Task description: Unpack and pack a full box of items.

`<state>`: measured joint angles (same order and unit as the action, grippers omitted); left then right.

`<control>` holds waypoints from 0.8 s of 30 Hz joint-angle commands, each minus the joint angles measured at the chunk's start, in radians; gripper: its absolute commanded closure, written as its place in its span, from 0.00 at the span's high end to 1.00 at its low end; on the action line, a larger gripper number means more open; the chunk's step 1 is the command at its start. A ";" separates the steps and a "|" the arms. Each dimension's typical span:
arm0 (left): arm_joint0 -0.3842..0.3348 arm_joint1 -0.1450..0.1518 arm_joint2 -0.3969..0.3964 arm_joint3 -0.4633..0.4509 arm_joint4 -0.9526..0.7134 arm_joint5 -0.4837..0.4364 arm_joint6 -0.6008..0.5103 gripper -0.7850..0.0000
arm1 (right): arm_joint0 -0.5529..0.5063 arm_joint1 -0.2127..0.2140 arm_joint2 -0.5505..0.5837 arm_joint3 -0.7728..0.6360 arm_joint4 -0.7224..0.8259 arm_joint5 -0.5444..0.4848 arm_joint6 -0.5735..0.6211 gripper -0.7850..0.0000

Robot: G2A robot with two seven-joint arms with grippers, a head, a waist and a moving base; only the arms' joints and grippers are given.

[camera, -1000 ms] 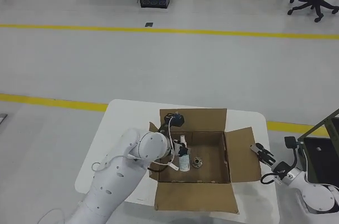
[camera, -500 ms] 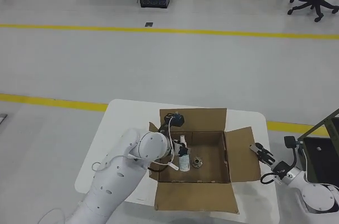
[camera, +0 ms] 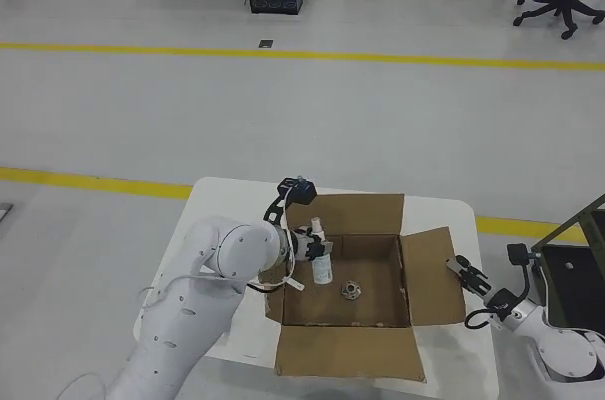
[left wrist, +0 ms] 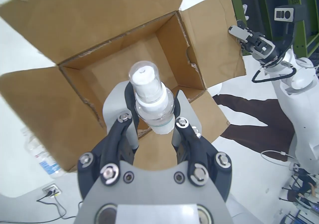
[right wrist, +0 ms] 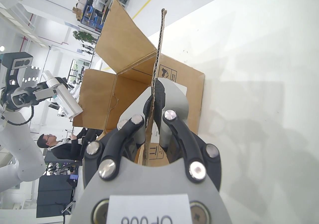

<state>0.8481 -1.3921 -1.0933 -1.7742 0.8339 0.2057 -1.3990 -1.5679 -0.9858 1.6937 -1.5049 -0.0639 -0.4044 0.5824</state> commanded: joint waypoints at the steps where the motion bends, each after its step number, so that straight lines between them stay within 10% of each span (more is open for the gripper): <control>1: -0.002 0.010 -0.035 -0.033 0.011 0.000 -0.071 0.00 | 0.003 0.001 0.004 0.002 0.002 0.000 0.001 0.00; 24: 0.181 0.207 -0.154 -0.108 0.183 -0.036 -0.137 0.00 | 0.007 0.004 0.038 0.022 0.019 -0.010 0.011 0.00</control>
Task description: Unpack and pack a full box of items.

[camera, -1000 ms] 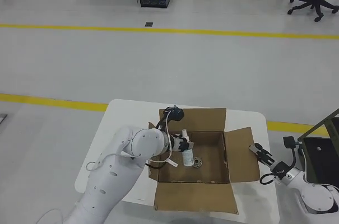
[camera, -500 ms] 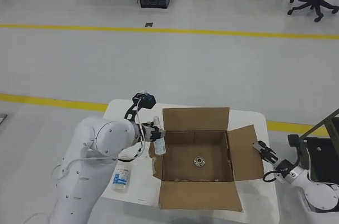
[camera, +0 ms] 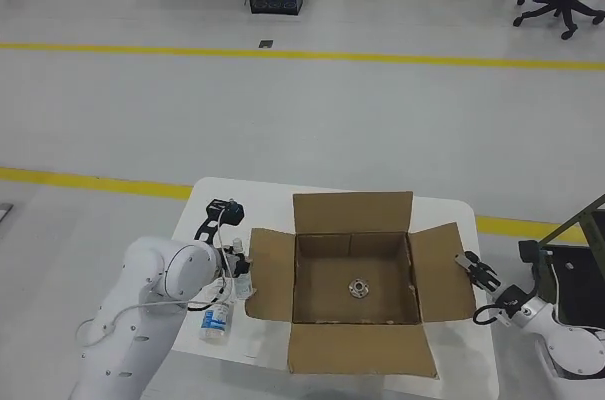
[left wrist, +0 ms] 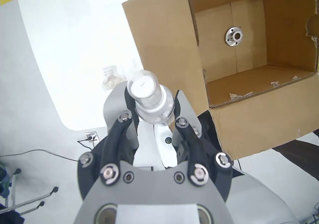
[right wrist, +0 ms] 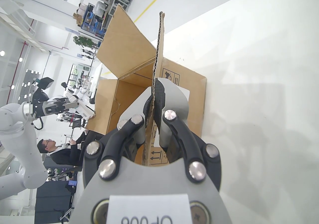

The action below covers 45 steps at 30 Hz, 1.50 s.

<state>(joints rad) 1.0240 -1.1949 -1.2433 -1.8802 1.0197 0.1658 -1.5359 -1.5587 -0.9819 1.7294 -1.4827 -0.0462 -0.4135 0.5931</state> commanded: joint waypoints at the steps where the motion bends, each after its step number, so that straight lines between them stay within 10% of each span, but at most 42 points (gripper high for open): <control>1: 0.006 0.019 -0.011 -0.008 -0.003 0.013 0.000 0.00 | -0.003 0.000 0.004 0.000 0.001 -0.002 0.001 0.00; 10: 0.015 0.090 -0.002 -0.021 -0.080 0.050 0.000 0.00 | -0.006 0.002 0.025 0.009 0.003 -0.003 -0.003 0.00; 18: 0.033 0.131 0.157 0.078 -0.149 0.064 0.000 0.00 | -0.005 0.005 0.048 0.022 0.014 -0.007 -0.001 0.00; 25: -0.020 0.118 0.305 0.195 -0.195 0.059 0.007 0.00 | -0.003 0.005 0.048 0.028 0.018 -0.014 0.003 0.00; 45: -0.022 0.111 0.335 0.261 -0.197 -0.003 0.041 0.00 | -0.001 0.002 0.036 0.054 0.054 -0.039 0.016 0.00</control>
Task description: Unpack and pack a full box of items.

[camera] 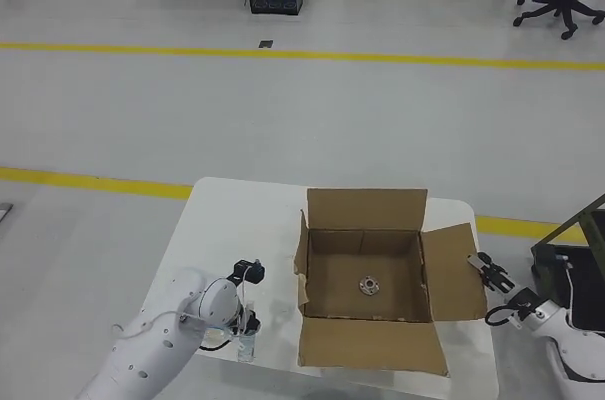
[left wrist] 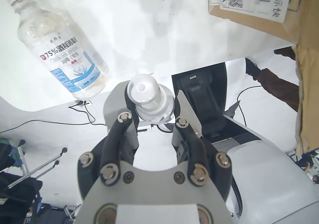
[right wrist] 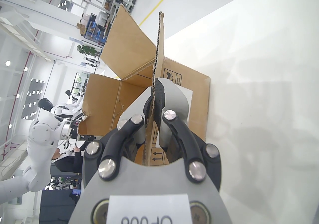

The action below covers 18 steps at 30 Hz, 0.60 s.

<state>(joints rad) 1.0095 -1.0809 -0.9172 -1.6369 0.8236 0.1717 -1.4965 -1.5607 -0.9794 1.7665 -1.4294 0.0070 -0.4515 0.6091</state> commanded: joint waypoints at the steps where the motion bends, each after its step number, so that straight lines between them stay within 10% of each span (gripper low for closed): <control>1: -0.016 -0.006 0.022 0.038 0.005 -0.018 0.006 0.00 | 0.001 0.000 -0.002 0.001 0.002 -0.002 0.001 0.00; 18: -0.217 -0.119 0.257 0.411 0.019 -0.096 0.110 0.00 | -0.004 0.000 0.001 0.000 0.003 -0.003 -0.002 0.00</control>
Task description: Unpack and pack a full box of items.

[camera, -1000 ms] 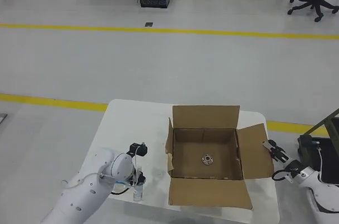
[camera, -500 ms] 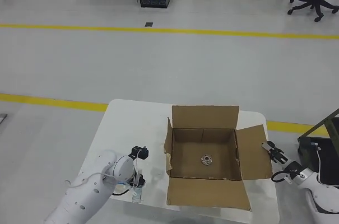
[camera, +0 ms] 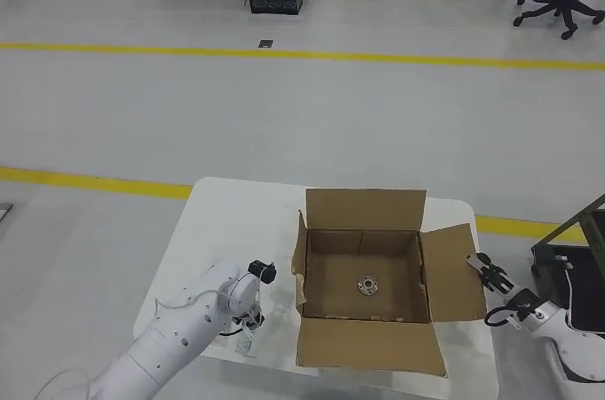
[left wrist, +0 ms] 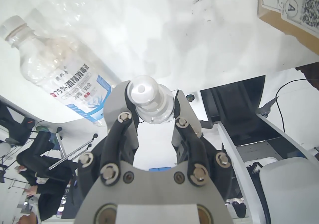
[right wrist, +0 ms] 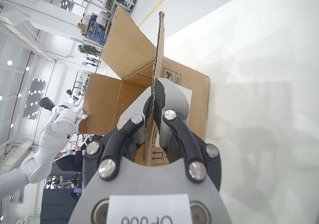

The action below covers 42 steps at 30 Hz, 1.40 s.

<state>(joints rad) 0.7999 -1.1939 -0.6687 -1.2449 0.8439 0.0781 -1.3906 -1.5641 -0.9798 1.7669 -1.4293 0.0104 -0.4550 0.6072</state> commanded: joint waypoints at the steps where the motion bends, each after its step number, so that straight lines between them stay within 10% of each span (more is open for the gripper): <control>1: -0.014 -0.011 0.018 0.033 0.000 -0.008 0.005 0.00 | -0.001 0.000 0.000 0.000 0.000 0.001 0.001 0.00; 19: -0.076 -0.077 0.069 0.234 -0.022 -0.023 0.073 0.07 | 0.005 0.000 -0.004 -0.008 -0.013 0.011 0.001 0.00; 22: -0.082 -0.085 0.075 0.250 -0.016 -0.020 0.077 0.43 | 0.005 0.000 -0.004 -0.009 -0.016 0.013 0.000 0.00; 23: -0.085 -0.087 0.077 0.255 -0.011 -0.019 0.076 0.82 | 0.005 0.000 -0.004 -0.009 -0.016 0.014 -0.001 0.00; 24: -0.087 -0.090 0.078 0.258 -0.009 -0.019 0.076 0.98 | 0.006 0.000 -0.004 -0.010 -0.017 0.014 -0.001 0.00; 42: -0.087 -0.079 0.020 0.139 0.065 0.011 0.074 1.00 | 0.025 0.001 -0.007 -0.011 -0.038 0.030 -0.002 0.00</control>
<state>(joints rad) 0.7090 -1.2777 -0.6400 -1.0802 0.8973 0.0868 -1.3140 -1.5412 -0.9790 1.7573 -1.4423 -0.0276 -0.4254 0.6050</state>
